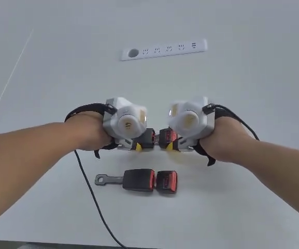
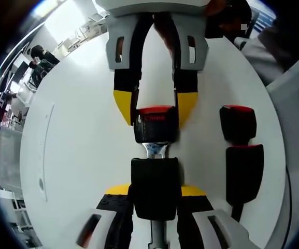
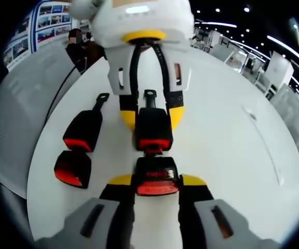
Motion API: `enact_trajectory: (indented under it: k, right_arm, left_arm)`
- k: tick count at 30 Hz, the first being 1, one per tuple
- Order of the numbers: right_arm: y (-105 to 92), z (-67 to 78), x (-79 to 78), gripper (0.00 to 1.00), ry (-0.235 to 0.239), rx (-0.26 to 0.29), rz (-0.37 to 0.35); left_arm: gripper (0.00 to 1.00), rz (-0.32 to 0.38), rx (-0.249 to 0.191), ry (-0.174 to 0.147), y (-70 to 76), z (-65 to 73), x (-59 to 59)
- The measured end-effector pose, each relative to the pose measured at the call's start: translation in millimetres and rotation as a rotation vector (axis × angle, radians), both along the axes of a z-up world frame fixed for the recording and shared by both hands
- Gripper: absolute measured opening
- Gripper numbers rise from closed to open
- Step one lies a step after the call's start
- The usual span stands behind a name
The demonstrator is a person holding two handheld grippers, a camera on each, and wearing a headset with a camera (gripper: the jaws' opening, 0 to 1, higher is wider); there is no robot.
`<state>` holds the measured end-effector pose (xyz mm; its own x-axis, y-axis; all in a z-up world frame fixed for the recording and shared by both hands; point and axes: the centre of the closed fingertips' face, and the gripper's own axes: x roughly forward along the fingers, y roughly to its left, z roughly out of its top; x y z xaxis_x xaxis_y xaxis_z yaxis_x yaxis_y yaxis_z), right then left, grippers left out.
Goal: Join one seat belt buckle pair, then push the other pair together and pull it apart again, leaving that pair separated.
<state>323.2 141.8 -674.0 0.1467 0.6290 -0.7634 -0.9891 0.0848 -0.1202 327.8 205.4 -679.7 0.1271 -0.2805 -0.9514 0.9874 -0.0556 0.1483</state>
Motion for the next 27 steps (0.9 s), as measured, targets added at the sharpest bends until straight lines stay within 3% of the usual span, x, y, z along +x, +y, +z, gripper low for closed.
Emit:
enact_trajectory:
  k: [9,10,12,19,27]
  right_arm:
    - [-21.3,-1.3,-2.3,0.31,0.003,-0.008,0.005]
    - [-31.6,-5.9,-3.3,0.31,0.010,-0.054,0.002]
    - [-38.6,-0.6,-3.0,0.31,0.008,-0.021,-0.004]
    - [-78.4,0.4,-9.8,0.32,-0.005,-0.053,-0.011]
    - [-143.3,-3.9,-13.0,0.33,-0.018,-0.124,-0.060]
  left_arm:
    - [0.32,-0.009,0.017,0.006,-1.0,-0.8,-0.2]
    - [0.32,-0.007,0.020,0.007,-0.8,-0.9,-0.1]
    - [0.32,-0.005,0.022,0.006,-0.6,-1.1,0.2]
    - [0.33,0.002,0.019,0.002,-0.8,-1.0,0.8]
    - [0.33,0.008,0.020,0.013,-1.3,-0.5,0.5]
